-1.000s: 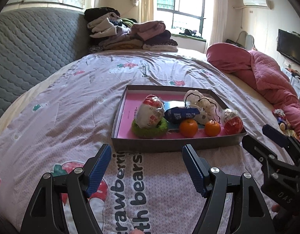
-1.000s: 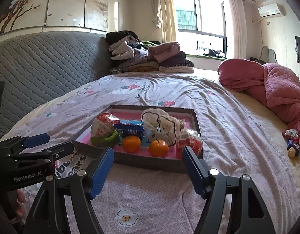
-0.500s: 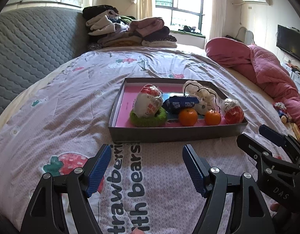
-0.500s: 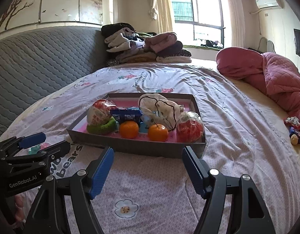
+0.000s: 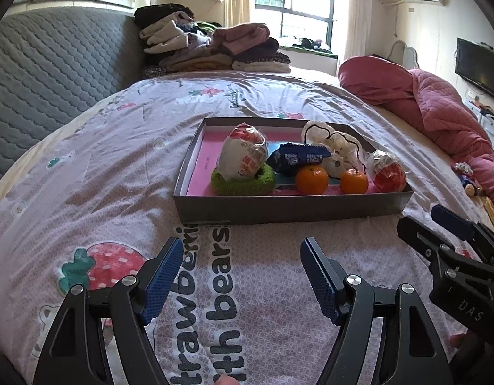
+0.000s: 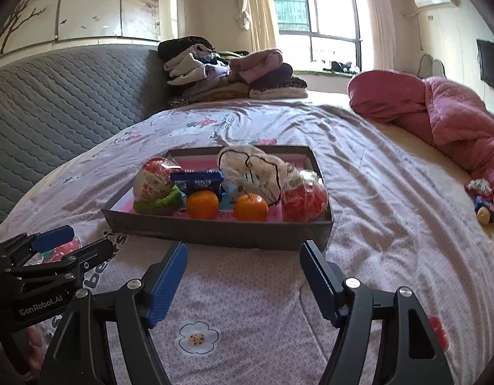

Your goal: Organize objects

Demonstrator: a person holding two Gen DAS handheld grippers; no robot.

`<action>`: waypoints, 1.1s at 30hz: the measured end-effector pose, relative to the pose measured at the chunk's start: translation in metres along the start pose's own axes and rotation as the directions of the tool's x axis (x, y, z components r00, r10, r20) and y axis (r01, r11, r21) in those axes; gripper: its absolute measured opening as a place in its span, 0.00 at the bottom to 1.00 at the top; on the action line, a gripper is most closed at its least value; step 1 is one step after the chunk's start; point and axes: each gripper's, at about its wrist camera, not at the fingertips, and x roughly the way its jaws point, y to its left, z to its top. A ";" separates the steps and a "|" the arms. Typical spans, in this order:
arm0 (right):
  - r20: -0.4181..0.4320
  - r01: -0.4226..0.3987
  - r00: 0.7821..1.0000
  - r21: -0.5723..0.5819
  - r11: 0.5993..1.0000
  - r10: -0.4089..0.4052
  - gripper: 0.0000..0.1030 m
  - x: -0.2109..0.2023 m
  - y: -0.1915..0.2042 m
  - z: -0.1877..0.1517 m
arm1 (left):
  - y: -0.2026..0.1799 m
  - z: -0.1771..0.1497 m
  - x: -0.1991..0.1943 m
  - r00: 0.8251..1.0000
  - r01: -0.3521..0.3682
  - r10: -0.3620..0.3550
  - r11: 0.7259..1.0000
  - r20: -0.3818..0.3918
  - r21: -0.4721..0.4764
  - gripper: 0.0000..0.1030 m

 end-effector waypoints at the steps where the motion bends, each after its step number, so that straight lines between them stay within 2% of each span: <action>1: -0.001 0.006 1.000 0.000 1.000 -0.006 0.70 0.001 0.000 -0.001 | 0.000 0.000 0.000 1.000 0.002 -0.002 1.000 0.001 0.000 0.74; 10: -0.012 0.008 1.000 -0.015 1.000 -0.008 0.70 0.003 0.003 -0.005 | 0.000 -0.002 0.002 1.000 0.018 -0.018 1.000 0.007 0.003 0.74; 33: -0.044 0.014 0.999 -0.032 0.999 -0.016 0.70 0.013 0.004 -0.012 | 0.003 -0.004 0.011 1.000 0.002 -0.002 1.000 -0.011 0.004 0.74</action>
